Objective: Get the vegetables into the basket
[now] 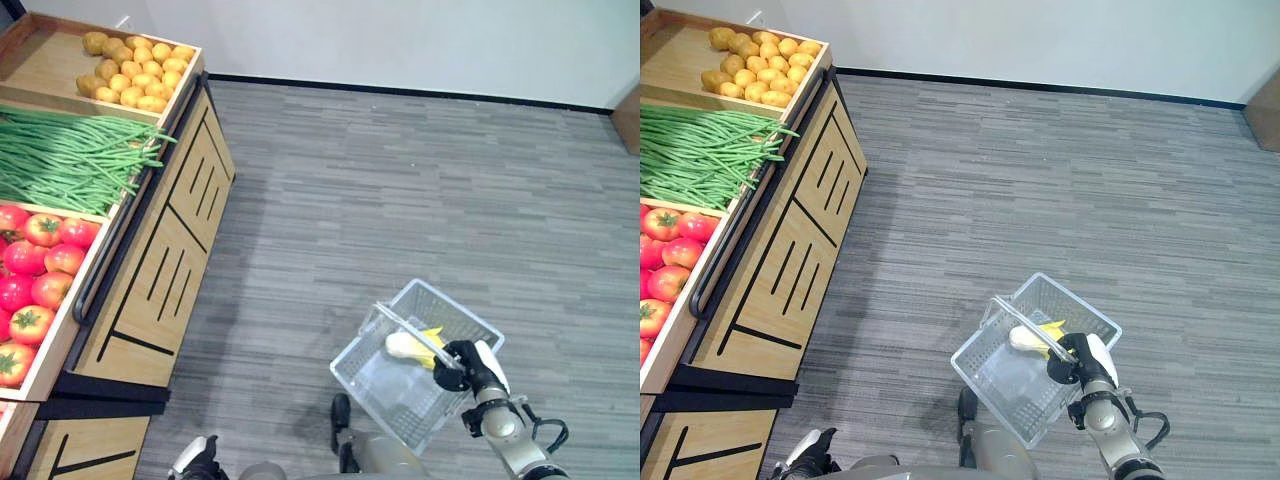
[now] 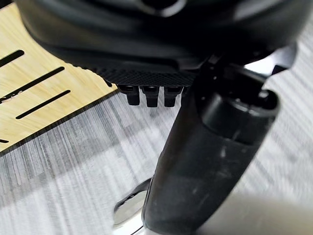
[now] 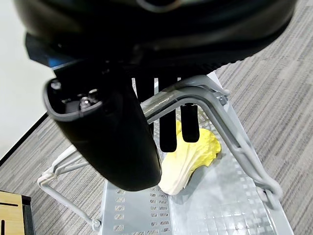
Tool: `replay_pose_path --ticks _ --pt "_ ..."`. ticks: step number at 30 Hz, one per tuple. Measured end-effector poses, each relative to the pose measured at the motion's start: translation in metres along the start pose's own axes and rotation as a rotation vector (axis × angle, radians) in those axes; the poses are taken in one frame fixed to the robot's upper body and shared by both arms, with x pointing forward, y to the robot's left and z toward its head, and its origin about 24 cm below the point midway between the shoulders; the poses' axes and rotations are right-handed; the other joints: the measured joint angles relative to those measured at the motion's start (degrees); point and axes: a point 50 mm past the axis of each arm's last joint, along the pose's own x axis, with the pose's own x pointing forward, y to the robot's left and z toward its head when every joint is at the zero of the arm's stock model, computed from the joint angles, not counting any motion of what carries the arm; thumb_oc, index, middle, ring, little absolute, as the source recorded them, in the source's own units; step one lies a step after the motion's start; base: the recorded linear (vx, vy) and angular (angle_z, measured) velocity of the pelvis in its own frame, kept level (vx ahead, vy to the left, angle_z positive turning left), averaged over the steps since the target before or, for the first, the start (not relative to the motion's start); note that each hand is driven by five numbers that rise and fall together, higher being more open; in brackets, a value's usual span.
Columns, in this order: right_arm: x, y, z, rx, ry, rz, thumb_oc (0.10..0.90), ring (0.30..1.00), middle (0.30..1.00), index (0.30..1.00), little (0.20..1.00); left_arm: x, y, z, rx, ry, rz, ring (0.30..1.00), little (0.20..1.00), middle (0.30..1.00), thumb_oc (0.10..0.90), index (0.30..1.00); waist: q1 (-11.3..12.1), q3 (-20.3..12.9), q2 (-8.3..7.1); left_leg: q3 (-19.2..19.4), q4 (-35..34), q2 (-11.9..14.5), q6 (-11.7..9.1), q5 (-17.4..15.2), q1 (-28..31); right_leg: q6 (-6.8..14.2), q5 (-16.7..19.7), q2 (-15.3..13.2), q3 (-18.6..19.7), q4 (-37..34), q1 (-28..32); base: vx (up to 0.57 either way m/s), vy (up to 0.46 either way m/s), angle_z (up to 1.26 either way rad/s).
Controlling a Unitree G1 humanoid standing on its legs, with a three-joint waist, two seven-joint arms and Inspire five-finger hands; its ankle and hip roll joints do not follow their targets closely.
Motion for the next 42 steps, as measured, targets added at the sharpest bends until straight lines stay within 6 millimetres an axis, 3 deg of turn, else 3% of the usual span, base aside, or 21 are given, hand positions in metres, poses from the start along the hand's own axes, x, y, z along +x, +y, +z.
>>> replay_pose_path --ticks 3,6,8,10,12,14,16,18,19,22,23,25,29,31,33,34,35,37,38,39,42 --pt "-0.005 0.002 -0.01 -0.007 0.03 0.001 0.4 0.3 0.3 0.3 0.3 0.003 0.007 0.011 -0.074 0.001 0.039 1.0 1.0 1.0 0.9 1.0 -0.02 0.65 -0.98 3.73 3.99 0.31 -1.48 -1.05 -5.51 -0.64 -0.75 -1.3 -1.63 -2.84 2.43 0.12 -0.017 0.5" --pt "-0.01 0.004 -0.016 -0.015 0.05 0.015 0.4 0.3 0.3 0.3 0.3 0.003 0.009 0.009 -0.13 0.028 0.063 1.0 1.0 1.0 0.9 1.0 1.25 1.26 -1.52 9.5 -8.41 0.21 -0.13 0.75 -10.02 -0.29 -0.99 -1.93 -3.46 -5.13 4.6 0.16 0.064 0.34" --pt "-0.009 0.008 -0.014 -0.023 0.044 0.026 0.4 0.3 0.3 0.3 0.3 0.0 -0.001 0.001 -0.127 0.053 0.038 1.0 1.0 1.0 0.9 1.0 1.69 1.4 -1.49 12.36 -19.47 0.26 -0.03 7.24 -12.51 0.85 -1.71 -1.32 -3.76 -6.22 6.38 0.28 0.129 0.07" --pt "-0.009 0.009 -0.015 -0.032 0.045 0.031 0.4 0.3 0.3 0.3 0.3 -0.001 -0.004 -0.002 -0.126 0.059 0.03 1.0 1.0 1.0 0.9 1.0 2.32 1.38 -1.37 13.29 -20.62 0.88 0.1 10.14 -14.3 0.98 -2.41 -0.65 -3.56 -6.23 7.39 0.2 0.13 -0.15" --pt "-0.011 0.009 -0.018 -0.065 0.048 0.036 0.4 0.3 0.3 0.3 0.3 -0.004 -0.008 -0.008 -0.119 0.075 0.017 1.0 1.0 1.0 0.9 1.0 2.5 1.79 -1.16 18.61 -18.9 2.27 1.79 12.75 -13.81 0.66 -3.32 -0.05 -3.49 -6.19 10.2 0.27 0.281 -0.18" --pt "-0.011 0.007 -0.02 -0.073 0.058 0.03 0.4 0.3 0.3 0.3 0.3 -0.004 -0.01 -0.007 -0.115 0.075 0.013 1.0 1.0 1.0 0.9 1.0 2.19 1.87 -0.96 18.94 -19.12 1.6 2.24 12.54 -12.07 1.86 -4.15 -0.46 -3.2 -6.16 11.41 0.23 0.286 0.02" --pt "-0.012 0.008 -0.024 -0.082 0.074 0.033 0.4 0.3 0.3 0.3 0.3 -0.003 -0.011 -0.006 -0.098 0.082 0.004 1.0 1.0 1.0 0.9 1.0 1.67 1.61 -0.54 18.93 -22.04 -0.71 5.49 11.71 -7.72 4.01 -5.61 -1.62 -3.5 -4.63 12.75 0.14 0.256 0.13" --pt "-0.011 0.009 -0.022 -0.08 0.076 0.034 0.4 0.3 0.3 0.3 0.3 -0.002 -0.009 -0.002 -0.077 0.07 0.003 1.0 1.0 1.0 0.9 1.0 1.33 1.66 -0.18 19.01 -24.45 -2.32 7.42 11.41 -5.33 5.44 -6.85 -3.45 -3.1 1.04 11.56 0.1 0.228 0.14" --pt "-0.011 0.009 -0.021 -0.083 0.072 0.034 0.4 0.3 0.3 0.3 0.3 -0.001 -0.006 0.0 -0.042 0.051 0.009 1.0 1.0 1.0 0.9 1.0 1.29 1.4 0.29 18.96 -24.29 -3.0 8.84 11.5 -4.01 6.37 -9.34 -5.12 -2.98 9.53 8.37 0.12 0.209 0.11" --pt "-0.011 0.015 -0.018 -0.103 0.054 0.057 0.4 0.3 0.3 0.3 0.3 0.003 0.01 0.002 0.011 0.021 0.044 1.0 1.0 1.0 0.9 1.0 1.56 0.19 -1.76 17.98 -24.08 -6.71 11.07 9.48 -3.11 8.8 -12.33 -10.81 -1.74 23.39 3.09 0.1 0.127 0.3" --pt "-0.011 0.018 -0.017 -0.106 0.049 0.069 0.4 0.3 0.3 0.3 0.3 0.005 0.016 0.004 0.016 0.014 0.059 1.0 1.0 1.0 0.9 1.0 1.52 -0.07 -2.24 16.12 -24.13 -7.96 11.67 9.07 -2.64 9.86 -13.31 -11.45 -0.51 27.08 1.63 0.09 0.063 0.62" --pt "-0.012 0.024 -0.014 -0.103 0.043 0.087 0.4 0.3 0.3 0.3 0.3 0.008 0.027 0.01 0.025 -0.005 0.085 1.0 1.0 1.0 0.9 1.0 1.75 -0.02 -2.13 14.5 -24.13 -8.38 12.16 8.73 -1.96 9.78 -13.58 -10.91 1.75 29.73 0.55 0.1 0.03 0.62" --pt "-0.007 0.031 -0.001 -0.098 -0.005 0.107 0.4 0.3 0.3 0.3 0.3 0.009 0.032 0.011 0.027 -0.004 0.095 1.0 1.0 1.0 0.9 1.0 2.86 0.35 -1.58 9.37 -24.01 -8.74 13.4 7.29 -0.65 9.15 -14.22 -7.78 5.19 26.07 -2.15 0.14 -0.025 0.53" --pt "-0.004 0.03 0.005 -0.097 -0.028 0.106 0.4 0.3 0.3 0.3 0.3 0.009 0.031 0.011 0.026 0.008 0.087 1.0 1.0 1.0 0.9 1.0 1.48 0.98 -0.55 6.97 -23.95 -8.11 12.51 8.08 -0.73 9.23 -13.94 -5.94 7.43 20.17 -2.6 0.14 -0.062 0.78" --pt "-0.002 0.032 0.011 -0.1 -0.049 0.117 0.4 0.3 0.3 0.3 0.3 0.008 0.026 0.008 0.027 0.019 0.075 1.0 1.0 1.0 0.9 1.0 0.91 1.07 -0.8 3.42 -24.29 -8.18 13.14 7.3 -0.51 9.0 -11.4 -4.38 11.57 12.29 -4.02 0.13 -0.068 0.91" --pt "-0.002 0.034 0.013 -0.096 -0.054 0.12 0.4 0.3 0.3 0.3 0.3 0.007 0.025 0.006 0.027 0.023 0.072 1.0 1.0 1.0 0.9 1.0 0.86 1.32 -1.18 1.91 -24.29 -8.05 13.21 7.11 -0.37 9.06 -7.92 -4.23 12.56 8.3 -5.27 0.23 -0.161 0.88" --pt "0.0 0.033 0.018 -0.097 -0.068 0.121 0.4 0.3 0.3 0.3 0.3 0.007 0.023 0.003 0.027 0.03 0.067 1.0 1.0 1.0 0.9 1.0 1.32 1.63 -1.7 -0.3 -24.1 -7.85 12.47 6.51 -0.17 9.1 -4.57 -3.51 15.02 4.47 -6.78 0.15 -0.123 1.0" --pt "-0.002 0.036 0.016 -0.09 -0.065 0.122 0.4 0.3 0.3 0.3 0.3 0.006 0.023 -0.003 0.034 0.055 0.062 1.0 1.0 1.0 0.9 1.0 -0.56 1.8 -2.9 -4.33 -22.11 -8.36 10.44 5.57 -1.38 10.02 -2.23 -4.38 18.47 0.17 -5.36 0.13 -0.171 1.32" --pt "-0.005 0.039 0.012 -0.084 -0.053 0.135 0.4 0.3 0.3 0.3 0.3 0.005 0.025 -0.01 0.038 0.07 0.068 1.0 1.0 1.0 0.9 1.0 -0.16 1.94 -5.17 -4.4 -22.23 -8.86 9.86 5.18 -0.61 10.13 1.92 -6.06 17.24 0.67 -4.65 0.15 -0.262 1.3" --pt "-0.007 0.045 0.006 -0.078 -0.015 0.146 0.4 0.3 0.3 0.3 0.3 0.004 0.022 -0.016 0.039 0.081 0.061 1.0 1.0 1.0 0.9 1.0 0.69 1.92 -5.34 -4.83 -22.57 -7.16 8.03 3.92 0.81 8.08 2.24 -4.88 15.49 1.58 -3.78 0.13 -0.225 0.94" --pt "-0.002 0.041 0.011 -0.082 -0.032 0.141 0.4 0.3 0.3 0.3 0.3 0.0 0.015 -0.027 0.035 0.099 0.042 1.0 1.0 1.0 0.9 1.0 1.66 1.61 -4.31 -3.24 -20.5 -2.71 5.84 2.59 -0.16 6.16 2.08 -1.56 12.77 -0.34 -2.19 0.1 -0.197 0.34"
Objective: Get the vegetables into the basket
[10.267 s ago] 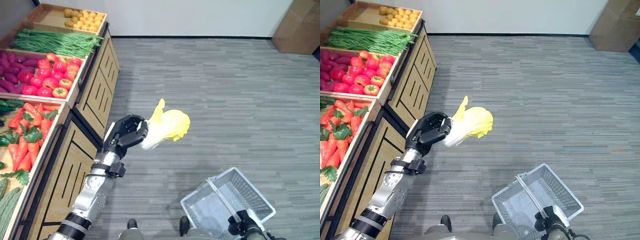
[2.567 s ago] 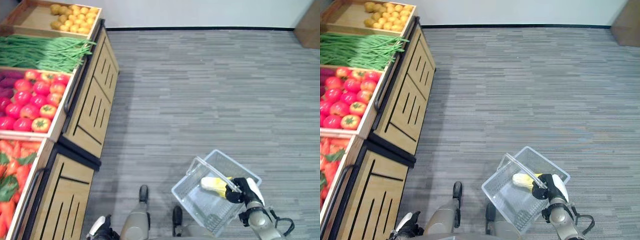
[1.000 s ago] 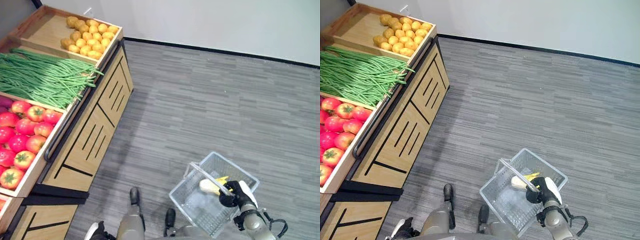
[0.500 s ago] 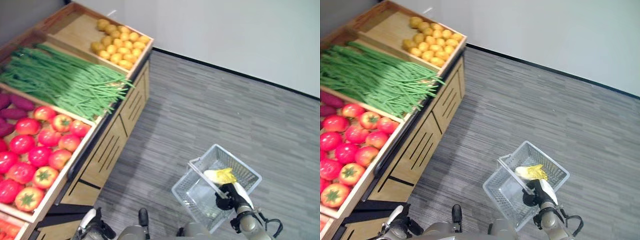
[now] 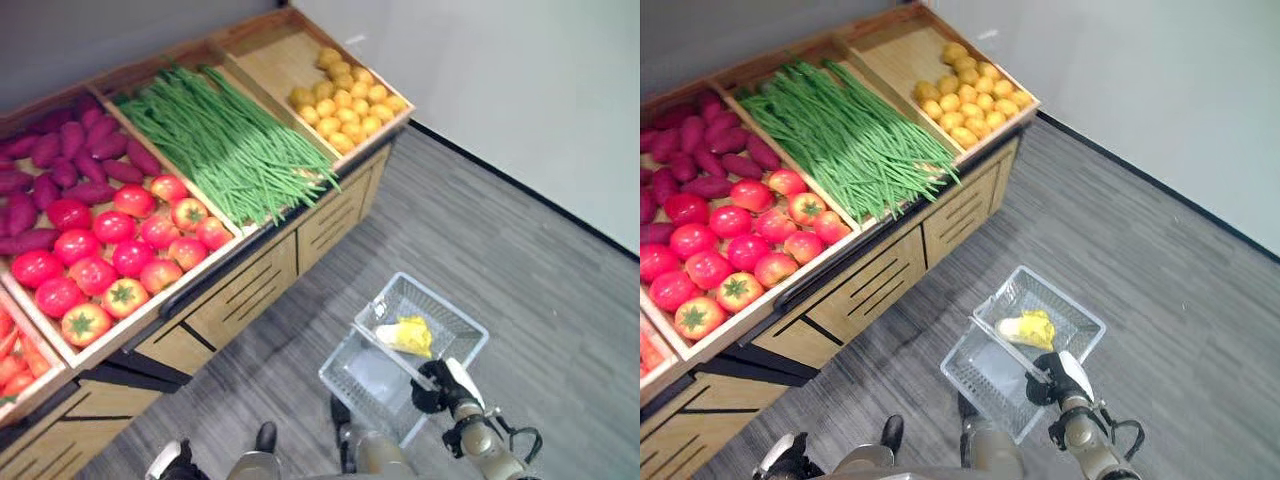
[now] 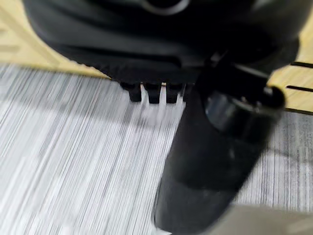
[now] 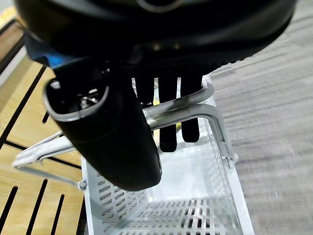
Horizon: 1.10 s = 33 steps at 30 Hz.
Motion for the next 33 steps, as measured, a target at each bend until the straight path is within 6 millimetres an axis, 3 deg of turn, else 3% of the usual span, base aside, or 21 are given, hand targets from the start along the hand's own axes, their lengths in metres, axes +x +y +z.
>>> replay_pose_path --ticks 2,3,4,5,6,7,8,10,13,14,17,19,22,24,28,29,30,33 --pt "0.003 -0.014 -0.001 -0.02 -0.005 -0.03 0.4 0.3 0.3 0.3 0.3 -0.002 -0.007 -0.001 -0.042 0.016 -0.016 1.0 1.0 1.0 0.9 1.0 0.49 0.14 0.61 -0.3 2.0 1.57 -1.79 1.38 -1.44 -1.61 1.3 1.01 -3.42 -3.26 2.55 0.08 -0.25 0.7" --pt "0.003 -0.022 -0.004 -0.033 0.002 -0.042 0.4 0.3 0.3 0.3 0.3 -0.001 -0.004 0.011 -0.086 -0.02 -0.003 1.0 1.0 1.0 0.9 1.0 1.66 0.41 1.44 -0.65 3.26 2.21 -3.0 2.34 -2.55 -2.65 1.68 1.53 -6.24 -5.7 5.18 -0.02 -0.106 1.28" --pt "0.002 -0.022 -0.005 -0.029 0.004 -0.049 0.4 0.3 0.3 0.3 0.3 0.0 -0.002 0.016 -0.104 -0.025 0.003 1.0 1.0 1.0 0.9 1.0 1.33 0.52 1.49 -1.15 5.13 1.66 -4.72 3.46 -4.31 -2.84 1.62 1.34 -7.55 -5.74 5.27 -0.04 -0.057 1.36" --pt "0.0 -0.023 -0.009 -0.032 0.015 -0.058 0.4 0.3 0.3 0.3 0.3 0.002 0.001 0.031 -0.107 -0.054 0.009 1.0 1.0 1.0 0.9 1.0 0.4 0.77 1.61 -1.03 5.55 0.29 -8.33 6.31 -6.93 -3.61 2.36 -1.01 -11.16 -5.74 5.35 -0.02 -0.012 2.13" --pt "-0.004 -0.028 -0.017 -0.04 0.038 -0.068 0.4 0.3 0.3 0.3 0.3 0.004 0.007 0.048 -0.09 -0.089 0.015 1.0 1.0 1.0 0.9 1.0 -2.33 0.98 1.06 10.24 5.62 0.81 -8.26 9.13 -9.32 -5.39 1.37 -4.01 -16.14 -5.55 5.58 0.02 -0.017 1.9" --pt "-0.005 -0.029 -0.02 -0.049 0.048 -0.064 0.4 0.3 0.3 0.3 0.3 0.004 0.008 0.046 -0.095 -0.09 0.026 1.0 1.0 1.0 0.9 1.0 -1.31 0.79 1.46 14.78 5.4 2.26 -6.13 7.44 -8.36 -4.81 0.15 -3.99 -16.25 -5.18 5.45 0.03 -0.007 1.21" --pt "-0.003 -0.029 -0.017 -0.051 0.04 -0.066 0.4 0.3 0.3 0.3 0.3 0.004 0.008 0.04 -0.1 -0.082 0.033 1.0 1.0 1.0 0.9 1.0 -0.59 0.52 2.27 16.38 5.29 3.9 -5.97 6.68 -6.91 -5.0 -0.18 -3.23 -15.68 -5.25 5.52 0.03 0.022 0.0" --pt "-0.002 -0.034 -0.017 -0.053 0.038 -0.088 0.4 0.3 0.3 0.3 0.3 0.003 0.005 0.032 -0.097 -0.042 0.031 1.0 1.0 1.0 0.9 1.0 -1.8 -0.2 4.68 18.22 3.44 6.17 -6.83 6.23 -5.45 -4.44 -0.27 -2.85 -18.49 -5.9 6.06 0.03 0.085 0.44" --pt "-0.007 -0.033 -0.026 -0.031 0.071 -0.088 0.4 0.3 0.3 0.3 0.3 0.003 0.003 0.035 -0.077 -0.056 0.027 1.0 1.0 1.0 0.9 1.0 -2.08 -0.19 5.44 19.28 -0.27 7.08 -6.78 6.28 -3.98 -2.92 -0.19 -3.12 -21.33 -5.87 5.97 0.08 0.263 0.62" --pt "-0.011 -0.032 -0.033 -0.025 0.091 -0.09 0.4 0.3 0.3 0.3 0.3 0.0 -0.004 0.038 -0.069 -0.076 0.006 1.0 1.0 1.0 0.9 1.0 -2.22 -0.61 6.43 19.59 -1.55 7.0 -5.51 6.97 -3.54 -2.11 -0.15 -2.87 -22.21 -5.84 5.99 0.09 0.333 0.3" --pt "-0.011 -0.027 -0.032 -0.003 0.094 -0.086 0.4 0.3 0.3 0.3 0.3 0.0 -0.006 0.041 -0.057 -0.086 -0.006 1.0 1.0 1.0 0.9 1.0 -2.16 -0.29 4.88 19.92 -3.11 4.83 -4.19 6.67 -2.71 -0.55 0.18 -4.69 -21.44 -5.41 5.53 0.07 0.263 0.04" --pt "-0.011 -0.023 -0.03 0.003 0.088 -0.078 0.4 0.3 0.3 0.3 0.3 -0.001 -0.008 0.038 -0.04 -0.084 -0.013 1.0 1.0 1.0 0.9 1.0 -2.02 -0.63 3.84 21.56 -3.81 2.42 -2.05 6.27 -1.97 0.89 0.57 -7.4 -19.53 -3.32 4.23 0.03 0.161 -0.18" --pt "-0.01 -0.02 -0.028 0.01 0.089 -0.073 0.4 0.3 0.3 0.3 0.3 0.002 0.004 0.039 -0.04 -0.095 0.017 1.0 1.0 1.0 0.9 1.0 -1.98 -0.73 3.21 22.45 -4.09 -1.48 1.03 4.44 -1.62 2.95 1.07 -10.77 -14.74 0.19 2.42 0.03 0.255 -0.08" --pt "-0.007 -0.017 -0.023 0.018 0.084 -0.068 0.4 0.3 0.3 0.3 0.3 0.004 0.012 0.04 -0.038 -0.1 0.039 1.0 1.0 1.0 0.9 1.0 -1.92 -0.67 2.68 22.47 -3.75 -2.6 1.67 4.6 -1.24 3.83 1.68 -11.77 -12.92 2.4 1.43 0.03 0.232 -0.04" --pt "-0.001 -0.01 -0.017 0.031 0.086 -0.055 0.4 0.3 0.3 0.3 0.3 0.007 0.024 0.036 -0.025 -0.097 0.066 1.0 1.0 1.0 0.9 1.0 -2.0 -0.6 1.42 21.99 -4.11 -2.96 3.51 3.46 0.0 4.03 1.76 -12.5 -8.85 10.77 -1.71 0.08 0.077 0.09" --pt "-0.002 -0.007 -0.019 0.035 0.096 -0.047 0.4 0.3 0.3 0.3 0.3 0.008 0.026 0.034 -0.022 -0.09 0.071 1.0 1.0 1.0 0.9 1.0 -2.03 -0.95 0.93 21.07 -4.02 -3.07 3.95 3.23 0.28 5.43 0.41 -12.56 -6.68 12.25 -2.7 0.07 0.006 0.35" --pt "-0.005 0.0 -0.021 0.041 0.107 -0.03 0.4 0.3 0.3 0.3 0.3 0.008 0.029 0.031 -0.018 -0.082 0.078 1.0 1.0 1.0 0.9 1.0 -2.02 -1.39 0.36 20.64 -3.85 -3.16 3.95 3.41 0.09 6.53 -0.56 -12.44 -4.73 10.94 -2.44 0.07 -0.005 0.38" --pt "-0.008 0.014 -0.022 0.063 0.119 0.001 0.4 0.3 0.3 0.3 0.3 0.01 0.036 0.025 -0.007 -0.06 0.093 1.0 1.0 1.0 0.9 1.0 -2.16 -2.05 -0.93 18.77 -3.83 -3.55 3.96 3.69 0.03 6.62 -0.5 -11.96 -4.68 6.17 -1.69 0.08 -0.026 0.26"
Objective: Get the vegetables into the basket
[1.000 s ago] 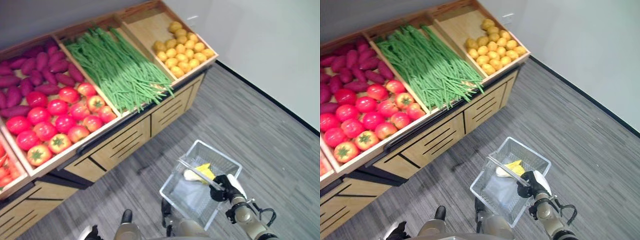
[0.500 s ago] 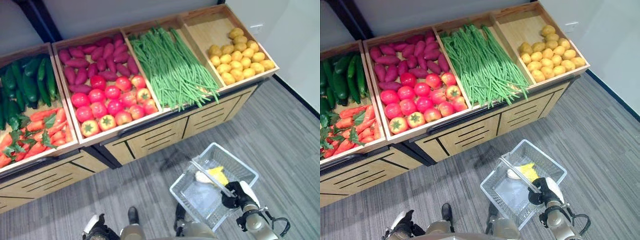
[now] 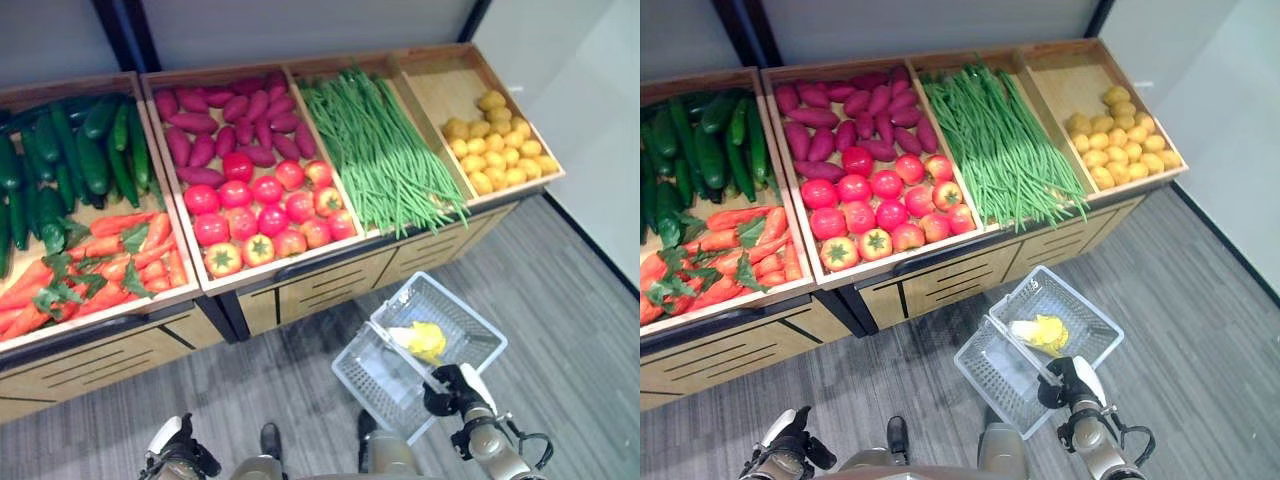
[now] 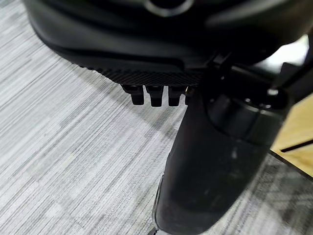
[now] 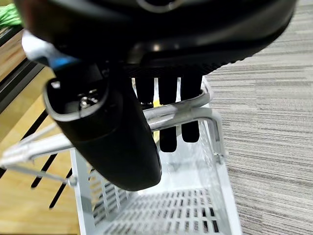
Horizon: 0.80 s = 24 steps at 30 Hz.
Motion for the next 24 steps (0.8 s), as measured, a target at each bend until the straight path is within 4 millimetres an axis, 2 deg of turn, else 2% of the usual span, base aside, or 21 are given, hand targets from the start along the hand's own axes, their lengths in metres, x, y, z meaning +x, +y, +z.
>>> replay_pose_path --ticks 2,3,4,5,6,7,9,11,12,13,14,15,16,17,18,19,21,22,23,24 --pt "0.001 0.005 -0.002 -0.008 0.024 0.015 0.4 0.3 0.3 0.3 0.3 0.0 0.0 0.0 0.002 0.008 -0.001 1.0 1.0 1.0 0.9 1.0 0.03 0.23 0.35 -1.04 0.01 0.36 0.0 0.01 0.06 0.28 0.86 1.07 0.03 -6.17 0.49 0.05 -0.052 0.46" --pt "0.001 0.006 -0.005 -0.015 0.038 0.02 0.4 0.3 0.3 0.3 0.3 0.0 -0.001 0.0 0.0 0.007 -0.004 1.0 1.0 1.0 0.9 1.0 0.02 0.06 0.04 -2.13 0.01 -0.05 -0.04 0.02 0.57 0.16 4.02 1.29 0.44 -7.84 1.0 0.05 -0.083 0.57" --pt "-0.002 0.009 -0.013 -0.014 0.066 0.026 0.4 0.3 0.3 0.3 0.3 0.0 -0.001 0.0 -0.001 0.006 -0.004 1.0 1.0 1.0 0.9 1.0 0.04 0.36 0.57 -2.67 0.01 -0.34 -0.07 0.02 0.99 0.14 4.85 1.1 -0.07 -8.1 1.57 0.05 -0.083 0.6" --pt "-0.002 0.012 -0.016 -0.016 0.086 0.033 0.4 0.3 0.3 0.3 0.3 0.0 -0.002 0.0 -0.001 0.006 -0.004 1.0 1.0 1.0 0.9 1.0 0.18 -0.13 -0.22 -3.2 0.0 -0.66 -0.92 -0.39 1.77 -0.36 6.63 1.1 -0.2 -8.43 2.56 0.06 -0.101 0.33" --pt "-0.004 0.014 -0.021 -0.02 0.11 0.04 0.4 0.3 0.3 0.3 0.3 -0.001 -0.003 -0.002 -0.002 0.008 -0.007 1.0 1.0 1.0 0.9 1.0 0.75 -0.28 -0.29 -3.18 0.0 -0.88 -1.47 -0.69 2.29 -0.99 5.73 1.0 -0.66 -8.69 3.12 0.06 -0.127 0.0" --pt "-0.003 0.011 -0.027 -0.025 0.139 0.032 0.4 0.3 0.3 0.3 0.3 -0.004 -0.012 -0.006 -0.017 0.018 -0.03 1.0 1.0 1.0 0.9 1.0 1.59 -0.49 1.7 -2.81 -0.02 0.4 -2.99 -1.28 2.42 -1.64 5.43 2.33 -0.37 -10.6 4.0 0.07 -0.166 -0.18" --pt "-0.002 0.008 -0.032 -0.027 0.178 0.023 0.4 0.3 0.3 0.3 0.3 -0.007 -0.02 -0.006 -0.068 0.034 -0.046 1.0 1.0 1.0 0.9 1.0 1.51 -0.84 3.23 -2.88 -0.01 1.84 -4.32 -1.32 2.36 -2.65 5.37 3.76 -1.02 -12.08 4.69 0.04 -0.119 -0.09" --pt "-0.005 0.004 -0.042 -0.017 0.233 0.011 0.4 0.3 0.3 0.3 0.3 -0.008 -0.024 -0.005 -0.108 0.048 -0.053 1.0 1.0 1.0 0.9 1.0 1.32 -1.36 3.76 -3.39 -0.01 3.34 -5.1 -1.23 2.53 -3.42 4.58 5.09 -1.96 -12.08 5.3 0.05 -0.121 0.19" --pt "-0.013 0.005 -0.059 -0.019 0.315 0.016 0.4 0.3 0.3 0.3 0.3 -0.007 -0.023 -0.005 -0.167 0.06 -0.046 1.0 1.0 1.0 0.9 1.0 1.85 -1.68 3.61 -4.33 0.0 4.98 -5.69 -1.14 2.66 -4.44 3.93 6.54 -3.15 -12.1 5.85 0.03 -0.144 0.25" --pt "-0.018 0.007 -0.068 -0.024 0.35 0.024 0.4 0.3 0.3 0.3 0.3 -0.007 -0.022 -0.005 -0.202 0.069 -0.042 1.0 1.0 1.0 0.9 1.0 1.9 -2.06 3.58 -4.5 0.01 5.82 -5.97 -1.1 2.61 -5.01 3.71 7.38 -3.43 -12.12 5.91 0.03 -0.14 0.19" --pt "-0.024 0.009 -0.078 -0.035 0.4 0.036 0.4 0.3 0.3 0.3 0.3 -0.007 -0.022 -0.007 -0.336 0.114 -0.017 1.0 1.0 1.0 0.9 1.0 1.77 -2.44 3.79 -4.6 0.32 6.64 -6.17 -1.14 2.42 -5.34 3.53 8.05 -3.8 -12.37 5.98 0.03 -0.139 0.19" --pt "-0.037 0.015 -0.094 -0.043 0.46 0.064 0.4 0.3 0.3 0.3 0.3 -0.004 -0.009 -0.007 -0.627 0.185 0.085 1.0 1.0 1.0 0.9 1.0 1.88 -2.72 3.98 -5.6 0.83 7.38 -6.18 -1.14 2.3 -5.97 3.14 8.67 -4.88 -12.39 6.64 0.04 -0.081 0.21" --pt "-0.044 0.018 -0.102 -0.037 0.495 0.07 0.4 0.3 0.3 0.3 0.3 -0.002 0.001 -0.005 -0.766 0.209 0.151 1.0 1.0 1.0 0.9 1.0 1.83 -3.26 4.15 -5.83 1.2 7.64 -6.59 -1.37 2.09 -6.23 2.97 8.91 -5.01 -12.39 6.67 0.05 -0.024 0.19" --pt "-0.05 0.02 -0.108 -0.024 0.524 0.069 0.4 0.3 0.3 0.3 0.3 -0.001 0.008 -0.011 -0.897 0.253 0.214 1.0 1.0 1.0 0.9 1.0 1.87 -3.8 4.49 -5.86 1.35 7.81 -7.39 -1.4 1.99 -6.31 2.92 9.07 -5.0 -12.38 6.67 0.05 0.017 -0.02" --pt "-0.053 0.021 -0.112 -0.03 0.545 0.077 0.4 0.3 0.3 0.3 0.3 -0.001 0.019 -0.023 -1.163 0.337 0.305 1.0 1.0 1.0 0.9 1.0 1.51 -4.18 4.74 -5.64 1.16 7.49 -7.56 -1.37 2.52 -6.38 2.87 9.09 -4.66 -12.38 6.87 0.04 0.036 -0.24" --pt "-0.056 0.02 -0.115 -0.034 0.559 0.083 0.4 0.3 0.3 0.3 0.3 -0.003 0.028 -0.043 -1.316 0.453 0.413 1.0 1.0 1.0 0.9 1.0 0.98 -4.89 5.21 -4.6 0.63 7.47 -7.65 -1.39 3.27 -6.4 2.88 8.98 -3.82 -12.38 6.87 0.04 0.053 -0.34" --pt "-0.06 0.019 -0.121 -0.041 0.575 0.087 0.4 0.3 0.3 0.3 0.3 -0.005 0.041 -0.062 -1.37 0.531 0.498 1.0 1.0 1.0 0.9 1.0 0.39 -5.19 5.74 -3.71 0.02 6.7 -7.45 -1.51 3.66 -6.34 2.92 8.17 -3.63 -12.38 6.56 0.03 0.07 -0.24" --pt "-0.062 0.02 -0.122 -0.043 0.583 0.097 0.4 0.3 0.3 0.3 0.3 -0.008 0.045 -0.074 -1.446 0.587 0.541 1.0 1.0 1.0 0.9 1.0 0.29 -5.27 5.71 -3.31 0.0 6.43 -7.36 -1.55 3.86 -6.26 2.98 7.9 -3.53 -12.37 6.5 0.0 0.053 -0.22" --pt "-0.065 0.022 -0.125 -0.05 0.594 0.11 0.4 0.3 0.3 0.3 0.3 -0.011 0.059 -0.09 -1.555 0.654 0.625 1.0 1.0 1.0 0.9 1.0 0.29 -5.67 6.09 -2.83 -0.05 6.02 -6.98 -1.8 4.04 -6.22 3.01 7.47 -3.4 -12.39 6.28 0.0 0.053 -0.21" --pt "-0.067 0.022 -0.127 -0.053 0.596 0.115 0.4 0.3 0.3 0.3 0.3 -0.013 0.066 -0.095 -1.572 0.667 0.666 1.0 1.0 1.0 0.9 1.0 0.3 -6.25 5.57 -2.72 -0.04 5.92 -6.9 -1.85 3.81 -5.98 3.18 7.32 -3.43 -12.39 6.25 0.0 0.014 -0.14"
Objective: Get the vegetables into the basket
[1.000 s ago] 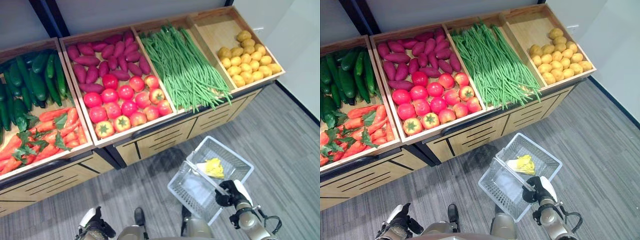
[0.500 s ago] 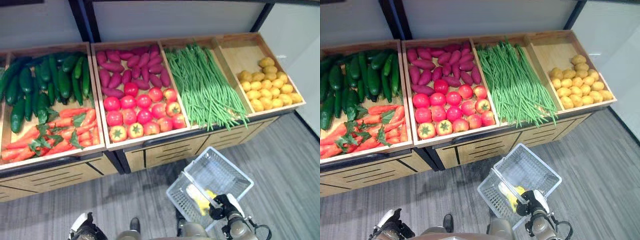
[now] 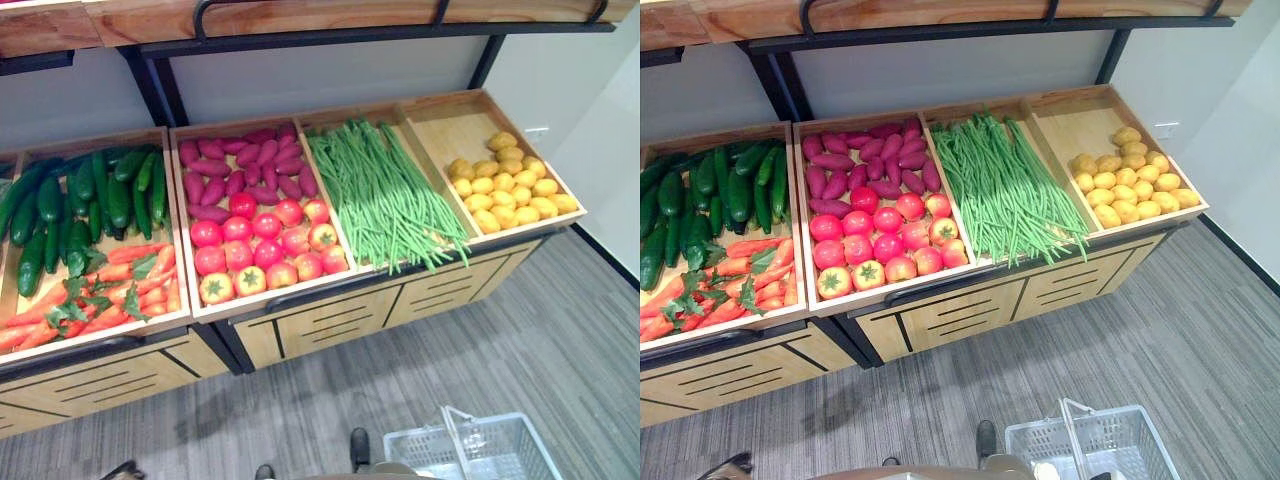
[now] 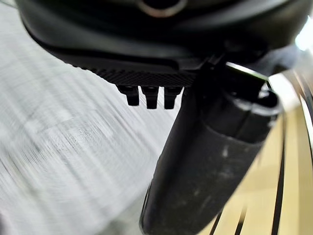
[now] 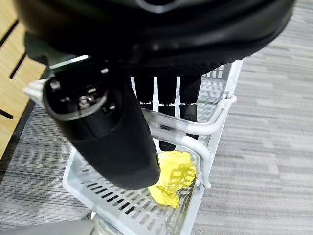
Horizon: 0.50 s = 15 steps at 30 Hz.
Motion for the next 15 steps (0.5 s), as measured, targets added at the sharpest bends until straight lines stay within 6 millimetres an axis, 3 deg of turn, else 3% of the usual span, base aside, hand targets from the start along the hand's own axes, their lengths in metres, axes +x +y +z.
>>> replay_pose_path --ticks 3,7,10,12,13,14,15 --pt "-0.002 0.004 -0.008 -0.015 0.017 0.017 0.4 0.3 0.3 0.3 0.3 0.003 0.004 0.021 -0.032 -0.072 0.028 1.0 1.0 1.0 0.9 1.0 0.11 -0.66 0.07 0.02 -0.13 -0.66 0.22 -0.04 -0.29 0.27 0.17 -0.65 0.04 0.01 -0.73 -0.01 0.023 0.01" --pt "-0.003 0.006 -0.008 -0.037 0.008 0.026 0.4 0.3 0.3 0.3 0.3 -0.011 -0.016 0.082 -0.177 -0.226 -0.014 1.0 1.0 1.0 0.9 1.0 0.6 -0.84 -0.62 -0.24 0.03 -1.16 0.31 0.23 -1.16 1.02 1.3 -1.21 -0.05 0.15 -1.11 -0.02 0.008 0.02" --pt "-0.002 0.009 -0.001 -0.038 -0.018 0.03 0.4 0.3 0.3 0.3 0.3 -0.059 -0.049 0.144 -0.27 -0.509 -0.173 1.0 1.0 1.0 0.9 1.0 1.57 0.08 -2.37 -0.53 0.05 -1.16 -0.31 1.1 -2.02 1.08 1.69 -1.25 -0.42 0.3 -1.84 -0.03 -0.008 0.09" --pt "-0.002 0.007 0.005 -0.035 -0.048 0.025 0.4 0.3 0.3 0.3 0.3 -0.094 -0.059 0.176 -0.231 -0.75 -0.24 1.0 1.0 1.0 0.9 1.0 1.48 1.03 -3.31 -0.89 0.04 -1.12 -0.37 1.27 -2.21 1.07 1.78 -1.29 -0.72 0.3 -1.85 -0.03 -0.01 0.08" --pt "-0.002 0.007 0.006 -0.033 -0.053 0.022 0.4 0.3 0.3 0.3 0.3 -0.105 -0.062 0.182 -0.217 -0.817 -0.255 1.0 1.0 1.0 0.9 1.0 1.46 1.18 -3.52 -0.93 0.03 -1.11 -0.38 1.28 -2.32 1.08 1.78 -1.3 -0.77 0.3 -1.87 -0.02 -0.012 0.11" --pt "-0.001 0.006 0.007 -0.019 -0.058 0.017 0.4 0.3 0.3 0.3 0.3 -0.146 -0.07 0.196 -0.18 -1.054 -0.308 1.0 1.0 1.0 0.9 1.0 1.46 1.98 -3.89 -1.27 -0.21 -1.18 -0.36 1.27 -2.56 1.15 1.73 -1.48 -1.18 0.29 -1.83 -0.02 -0.008 0.09" --pt "-0.001 0.004 0.009 -0.01 -0.06 0.011 0.4 0.3 0.3 0.3 0.3 -0.16 -0.072 0.199 -0.157 -1.148 -0.32 1.0 1.0 1.0 0.9 1.0 1.37 2.51 -3.7 -1.35 -0.22 -1.23 -0.36 1.27 -2.51 1.17 1.72 -1.54 -1.21 0.29 -1.79 -0.01 -0.005 0.04"
